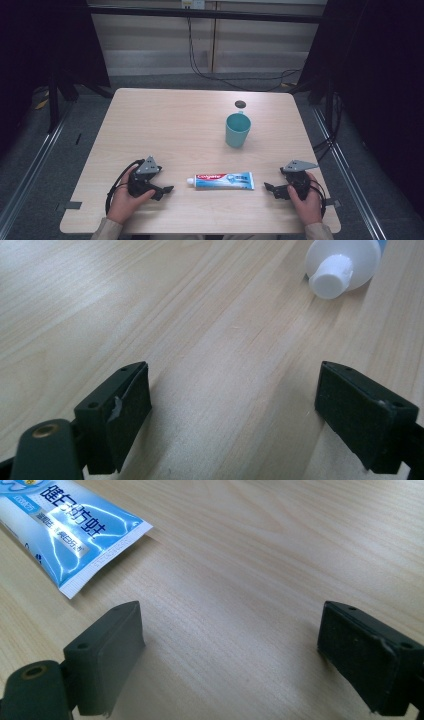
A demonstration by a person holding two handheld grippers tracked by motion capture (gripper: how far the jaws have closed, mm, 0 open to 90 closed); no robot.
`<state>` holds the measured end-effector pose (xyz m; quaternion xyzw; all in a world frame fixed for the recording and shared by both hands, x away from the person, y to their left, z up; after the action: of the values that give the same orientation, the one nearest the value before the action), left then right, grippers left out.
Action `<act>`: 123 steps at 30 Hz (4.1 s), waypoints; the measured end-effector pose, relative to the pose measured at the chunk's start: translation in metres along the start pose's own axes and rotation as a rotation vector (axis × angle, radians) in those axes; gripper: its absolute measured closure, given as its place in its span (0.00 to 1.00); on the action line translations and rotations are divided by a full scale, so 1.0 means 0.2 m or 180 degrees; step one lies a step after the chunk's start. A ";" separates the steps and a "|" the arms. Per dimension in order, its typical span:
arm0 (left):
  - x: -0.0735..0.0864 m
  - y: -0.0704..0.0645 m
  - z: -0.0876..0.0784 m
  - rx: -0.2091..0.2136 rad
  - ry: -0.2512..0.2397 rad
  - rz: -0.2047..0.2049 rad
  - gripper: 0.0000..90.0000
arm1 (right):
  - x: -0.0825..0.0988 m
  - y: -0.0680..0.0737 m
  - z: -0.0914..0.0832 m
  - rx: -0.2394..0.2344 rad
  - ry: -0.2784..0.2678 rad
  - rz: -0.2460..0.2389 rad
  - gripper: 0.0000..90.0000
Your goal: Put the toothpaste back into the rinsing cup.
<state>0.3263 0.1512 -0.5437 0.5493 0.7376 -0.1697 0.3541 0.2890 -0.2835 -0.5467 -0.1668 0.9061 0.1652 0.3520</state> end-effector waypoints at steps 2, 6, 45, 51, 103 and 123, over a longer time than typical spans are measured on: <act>0.00 0.00 0.00 0.0001 0.0001 0.0001 0.16 | 0.00 0.00 0.00 0.0000 -0.0001 0.0001 0.12; 0.00 0.00 0.00 0.0001 -0.0006 0.0002 0.16 | 0.00 0.00 0.00 0.0000 0.0000 0.0004 0.12; -0.01 -0.01 0.01 0.0009 0.0007 -0.0015 0.10 | -0.20 0.21 0.00 -0.0413 0.0470 -0.0649 0.19; -0.01 -0.01 0.01 0.0009 0.0009 -0.0017 0.10 | -0.24 0.27 0.03 -0.0511 0.0580 -0.0779 0.20; -0.01 -0.01 0.01 0.0014 0.0008 -0.0004 0.10 | -0.32 0.55 0.30 -0.0702 0.1619 -0.1619 0.33; -0.01 -0.01 0.01 0.0007 0.0022 -0.0013 0.10 | -0.39 0.60 0.28 -0.0608 0.2074 -0.1993 0.82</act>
<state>0.3254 0.1473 -0.5444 0.5489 0.7397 -0.1694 0.3507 0.3252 -0.1386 -0.5089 -0.5074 0.8562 0.0727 0.0648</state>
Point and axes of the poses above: each handheld gripper's, and its own axes: z roughly forward along the jaws, x roughly out of its underside, y roughly to its left, the point moved 5 cm from there along z, roughly forward along the jaws, and after that the axes turned 13 degrees about z, right-handed, at the moved point
